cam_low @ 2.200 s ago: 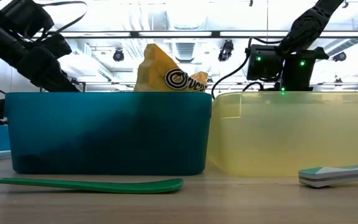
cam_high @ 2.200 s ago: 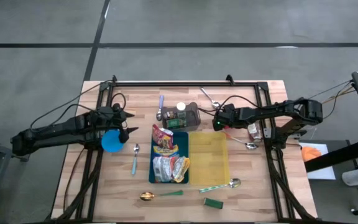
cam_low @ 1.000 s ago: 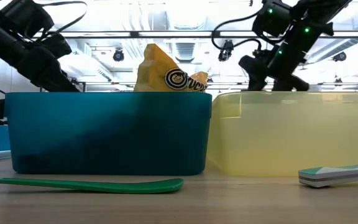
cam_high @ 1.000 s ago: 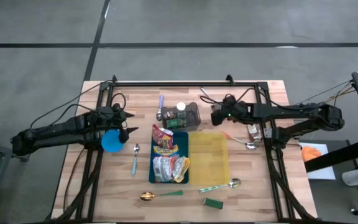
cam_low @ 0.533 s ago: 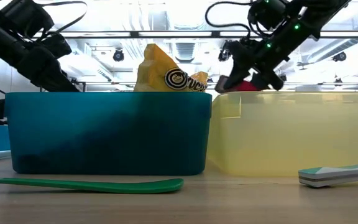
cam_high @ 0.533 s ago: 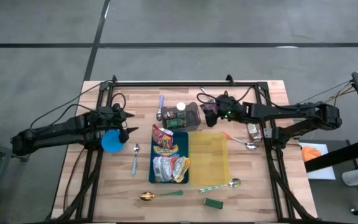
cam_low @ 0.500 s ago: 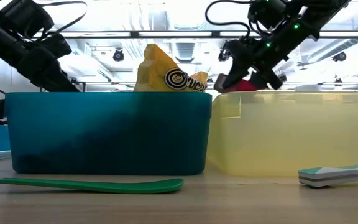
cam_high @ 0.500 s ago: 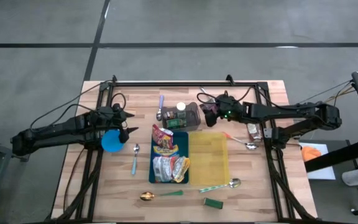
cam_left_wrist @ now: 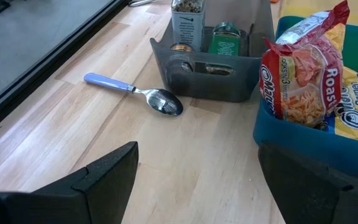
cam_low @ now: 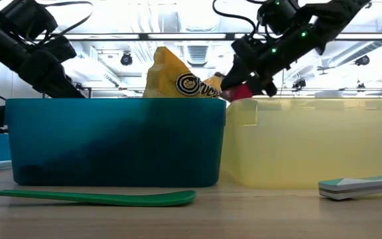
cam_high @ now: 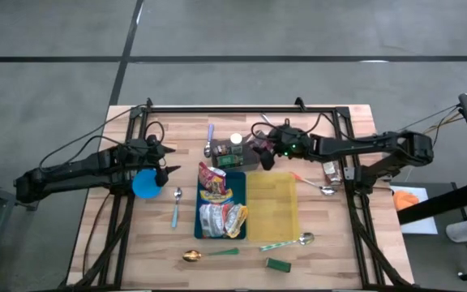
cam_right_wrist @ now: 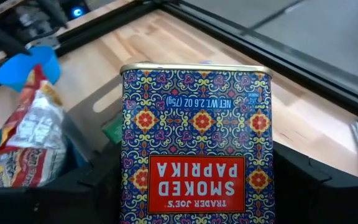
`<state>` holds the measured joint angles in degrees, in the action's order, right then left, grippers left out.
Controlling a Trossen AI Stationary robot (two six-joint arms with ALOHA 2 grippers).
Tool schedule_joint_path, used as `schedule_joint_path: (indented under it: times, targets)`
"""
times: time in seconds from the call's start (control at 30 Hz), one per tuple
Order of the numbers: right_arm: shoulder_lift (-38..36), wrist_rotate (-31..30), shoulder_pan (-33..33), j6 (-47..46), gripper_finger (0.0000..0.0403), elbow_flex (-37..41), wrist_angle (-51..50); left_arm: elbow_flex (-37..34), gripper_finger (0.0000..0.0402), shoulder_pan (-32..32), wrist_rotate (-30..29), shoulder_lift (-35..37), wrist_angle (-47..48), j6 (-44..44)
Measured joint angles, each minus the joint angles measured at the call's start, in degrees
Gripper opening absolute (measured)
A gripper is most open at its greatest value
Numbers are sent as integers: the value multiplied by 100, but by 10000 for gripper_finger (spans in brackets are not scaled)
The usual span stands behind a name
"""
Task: Pick & Place Food Item
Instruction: Put the red spice can into the black bin
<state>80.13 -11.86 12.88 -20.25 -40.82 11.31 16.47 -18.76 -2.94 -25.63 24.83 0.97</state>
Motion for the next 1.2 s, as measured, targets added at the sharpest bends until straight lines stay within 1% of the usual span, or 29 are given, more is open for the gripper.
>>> schedule_joint_path:
  times: [0.17,0.27,0.37,0.5,0.6,0.67,0.8,0.93,1.13,1.2]
  targets:
    - [205,296,1,355,292,-1,408,0,336,0,0,-2,6,0]
    - [292,569,1,757,283,0,575,0,336,0,0,-1,10,0]
    - [368,788,-2,1451,272,-2,823,0,336,0,0,-2,15,0]
    - [538,879,-19,2206,278,-15,1074,0,336,0,0,0,49,0]
    - [732,891,-26,2561,296,-173,1012,0,336,0,-1,-1,48,0]
    - [924,892,-26,2759,298,-284,980,0,336,0,-2,0,49,1]
    - [1296,892,-24,3111,280,-620,708,0,336,0,-2,0,48,0]
    - [1541,892,-24,3365,273,-1043,57,0,336,0,-2,0,60,0]
    - [1762,886,-8,3482,312,-1549,-817,0,336,0,-2,0,76,0]
    - [1821,886,5,3486,317,-1671,-1029,0,336,0,-2,-2,78,0]
